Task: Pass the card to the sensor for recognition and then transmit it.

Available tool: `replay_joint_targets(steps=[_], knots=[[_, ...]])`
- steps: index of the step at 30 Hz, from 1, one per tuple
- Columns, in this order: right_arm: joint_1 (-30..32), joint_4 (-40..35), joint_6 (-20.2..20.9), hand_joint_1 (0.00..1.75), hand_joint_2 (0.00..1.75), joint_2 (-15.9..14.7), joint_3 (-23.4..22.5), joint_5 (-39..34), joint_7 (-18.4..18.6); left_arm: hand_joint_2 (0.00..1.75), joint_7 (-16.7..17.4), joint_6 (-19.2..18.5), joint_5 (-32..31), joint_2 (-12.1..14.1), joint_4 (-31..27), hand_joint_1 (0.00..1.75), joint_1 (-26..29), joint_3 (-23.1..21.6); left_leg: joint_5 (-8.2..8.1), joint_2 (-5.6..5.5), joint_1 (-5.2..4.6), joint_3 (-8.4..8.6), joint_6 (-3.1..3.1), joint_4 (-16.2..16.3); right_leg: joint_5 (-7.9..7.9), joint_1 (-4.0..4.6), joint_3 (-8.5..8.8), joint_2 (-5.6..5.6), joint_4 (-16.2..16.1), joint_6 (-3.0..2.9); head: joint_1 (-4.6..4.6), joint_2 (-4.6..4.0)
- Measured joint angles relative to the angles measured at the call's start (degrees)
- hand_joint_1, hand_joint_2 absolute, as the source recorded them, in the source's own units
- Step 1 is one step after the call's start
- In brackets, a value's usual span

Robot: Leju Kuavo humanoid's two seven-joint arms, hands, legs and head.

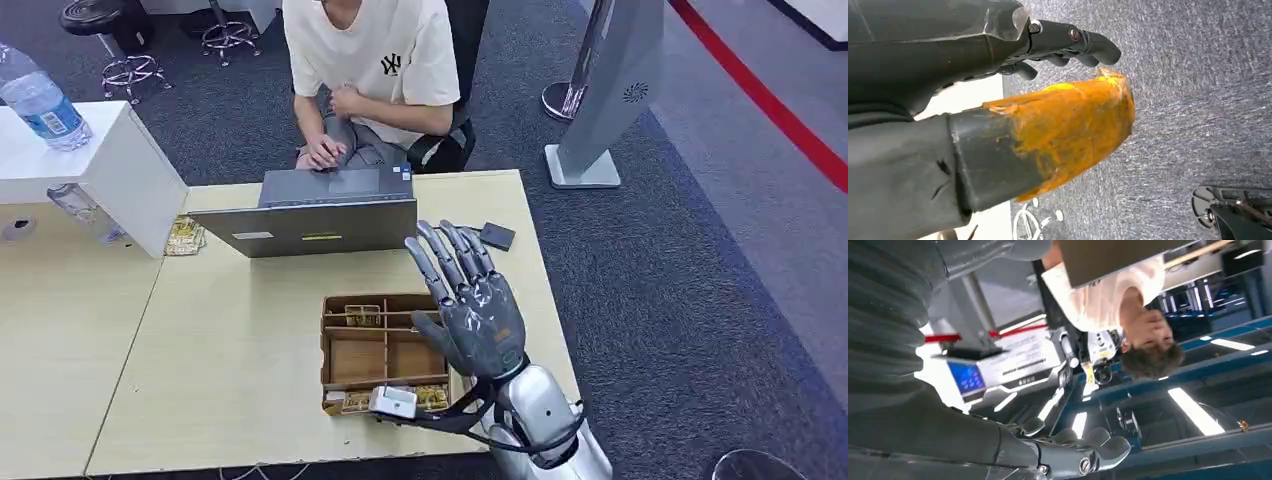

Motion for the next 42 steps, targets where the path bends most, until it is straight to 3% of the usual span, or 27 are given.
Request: replay_joint_targets(steps=[6, 7, 8, 10, 17, 18, 19, 21, 22, 26, 29, 33, 37, 38, 42], knots=[[6.3, -0.7, 0.0, 0.0, 1.75, 2.7, -1.3, -2.1, -2.7, 0.0, 0.0, 0.5, -0.1, -0.3, 0.0, 0.0, 0.0, 1.1, 0.01, 0.02, -0.01, 0.0, 0.01, 0.0, 0.03, -0.01, 0.03, 0.01, 0.0, 0.01, 0.0, 0.0], [6.6, -0.5, 0.0, 0.14, 1.75, 2.9, -1.3, -2.2, -1.7, 0.0, 0.1, 0.5, -0.1, -0.3, 0.0, 0.0, 0.0, 1.2, 0.02, 0.02, -0.01, 0.01, 0.0, 0.0, 0.05, -0.01, 0.03, 0.01, 0.0, -0.01, 0.0, 0.0], [6.6, -0.3, 0.0, 0.45, 1.75, 2.9, -1.2, -2.3, -0.6, 0.0, 0.1, 0.5, -0.2, -0.3, 0.0, 0.0, 0.0, 1.3, 0.02, 0.03, -0.01, 0.03, 0.01, 0.0, 0.06, -0.01, 0.03, 0.01, 0.0, 0.0, 0.0, 0.0], [7.3, 0.2, 0.0, 0.91, 1.75, 2.9, -1.2, -2.5, 0.3, 0.0, 0.2, 0.5, -0.3, -0.4, 0.0, 0.0, 0.0, 1.6, 0.03, 0.04, -0.01, 0.03, 0.01, 0.0, 0.06, -0.01, 0.04, 0.01, 0.0, 0.01, 0.02, 0.0], [7.5, 0.4, 0.0, 0.91, 1.75, 2.9, -1.2, -2.4, 0.3, 0.0, 0.2, 0.5, -0.4, -0.4, 0.0, 0.0, 0.0, 1.7, 0.03, 0.04, -0.01, 0.02, 0.01, 0.0, 0.06, -0.01, 0.04, 0.01, 0.0, 0.01, 0.02, 0.0], [7.5, 0.4, 0.0, 0.99, 1.75, 2.9, -1.2, -2.4, 0.3, 0.0, 0.2, 0.5, -0.4, -0.4, 0.0, 0.0, 0.0, 1.7, 0.03, 0.04, -0.01, 0.03, 0.01, 0.0, 0.06, -0.01, 0.04, 0.01, 0.0, 0.01, 0.02, 0.0], [7.6, 1.1, 0.0, 0.96, 1.75, 2.9, -1.2, -2.0, 1.3, 0.0, 0.1, 0.5, -1.1, -0.4, 0.0, 0.0, 0.0, 2.0, 0.03, 0.05, -0.01, 0.03, 0.01, 0.0, 0.06, -0.01, 0.04, 0.02, 0.0, 0.01, 0.0, 0.0], [7.3, 3.3, 0.0, 0.68, 1.75, 2.9, -1.0, -1.0, 3.3, 0.0, -0.2, 0.5, -2.5, -0.4, 0.0, 0.0, -0.2, 3.3, 0.03, 0.05, 0.0, 0.03, 0.01, 0.0, 0.06, -0.01, 0.03, 0.02, 0.0, 0.0, 0.0, 0.0], [6.9, 5.0, 0.0, 0.73, 1.75, 2.9, -1.0, -0.9, 3.3, 0.0, 0.0, 0.4, -2.7, -0.5, 0.0, 0.0, -0.2, 3.7, 0.03, 0.05, 0.0, 0.02, 0.01, 0.0, 0.06, 0.0, 0.03, 0.02, 0.0, 0.0, 0.0, 0.0], [6.3, 6.6, 0.0, 0.66, 1.75, 2.9, -1.1, -0.9, 3.3, 0.0, 0.0, 0.4, -3.0, -0.5, 0.0, 0.0, -0.1, 4.0, 0.03, 0.05, 0.0, 0.02, 0.01, 0.0, 0.06, -0.01, 0.03, 0.02, 0.0, 0.0, 0.0, 0.0], [5.9, 7.8, 0.0, 0.72, 1.75, 2.9, -1.1, -1.1, 3.5, 0.0, 0.0, 0.3, -3.2, -0.7, 0.0, 0.0, -0.1, 4.1, 0.03, 0.05, -0.01, 0.02, 0.01, 0.0, 0.06, -0.01, 0.04, 0.02, 0.0, 0.0, 0.0, 0.0], [5.3, 9.5, 0.0, 0.99, 1.75, 2.9, -1.1, -1.1, 4.1, 0.0, 0.0, 0.3, -3.2, -0.7, 0.0, 0.0, -0.1, 4.1, 0.03, 0.05, -0.01, 0.02, 0.01, 0.0, 0.06, -0.01, 0.04, 0.02, 0.0, 0.0, 0.0, 0.0], [4.5, 11.4, 0.0, 0.91, 1.75, 2.9, -1.1, -1.4, 4.7, 0.0, 0.0, 0.3, -3.5, -0.7, 0.0, 0.0, -0.1, 4.2, 0.03, 0.05, 0.0, 0.03, 0.01, 0.0, 0.06, 0.0, 0.03, 0.02, 0.0, 0.0, 0.0, 0.0], [4.2, 11.9, 0.0, 0.98, 1.75, 2.9, -1.1, -1.4, 5.1, 0.0, 0.0, 0.1, -3.6, -0.7, 0.0, 0.0, -0.2, 4.3, 0.03, 0.05, 0.0, 0.03, 0.01, 0.0, 0.06, 0.0, 0.03, 0.02, 0.0, 0.0, 0.0, 0.0], [3.2, 14.0, 0.0, 0.93, 1.75, 2.9, -1.1, -1.4, 5.6, 0.0, -0.1, -0.2, -4.2, -0.7, 0.0, 0.0, -0.1, 4.6, 0.03, 0.05, 0.0, 0.02, 0.01, 0.0, 0.06, 0.0, 0.03, 0.02, 0.0, 0.0, 0.02, 0.0]])
